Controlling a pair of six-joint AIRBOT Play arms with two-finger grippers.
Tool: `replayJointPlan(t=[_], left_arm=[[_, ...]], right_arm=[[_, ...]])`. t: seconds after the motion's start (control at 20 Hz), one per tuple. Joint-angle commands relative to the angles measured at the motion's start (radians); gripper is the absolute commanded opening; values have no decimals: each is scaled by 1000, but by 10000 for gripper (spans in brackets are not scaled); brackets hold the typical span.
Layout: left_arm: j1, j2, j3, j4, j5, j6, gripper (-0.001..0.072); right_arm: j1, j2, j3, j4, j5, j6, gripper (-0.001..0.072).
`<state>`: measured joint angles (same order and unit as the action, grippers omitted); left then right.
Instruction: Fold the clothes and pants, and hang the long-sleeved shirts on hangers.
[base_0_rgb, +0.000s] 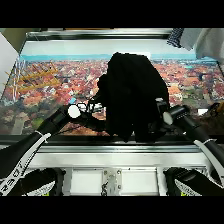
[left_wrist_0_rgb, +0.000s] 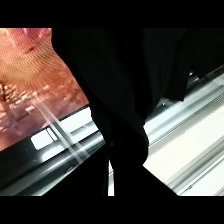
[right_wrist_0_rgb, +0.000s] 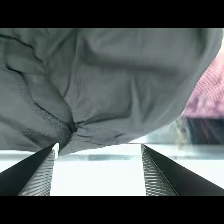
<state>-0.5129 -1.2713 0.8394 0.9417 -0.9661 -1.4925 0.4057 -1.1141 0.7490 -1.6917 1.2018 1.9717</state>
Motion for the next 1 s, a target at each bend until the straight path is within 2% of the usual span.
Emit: replayJointPlan(t=[0.0,0.4,0.5,0.8,0.95], left_arm=[[2,-2,0,0,22,0,13],[0,-2,0,0,27,0,13],[0,-2,0,0,29,0,13],[11,-2,0,0,27,0,13],[25,-2,0,0,26,0,13]], right_arm=[[133,-56,-30,-109,9,283,561],[144,-124,-30,-186,-35,505,558],[144,-132,-30,-214,-33,513,384],[144,-132,-30,-327,116,512,374],[146,-136,-30,-309,66,512,375]])
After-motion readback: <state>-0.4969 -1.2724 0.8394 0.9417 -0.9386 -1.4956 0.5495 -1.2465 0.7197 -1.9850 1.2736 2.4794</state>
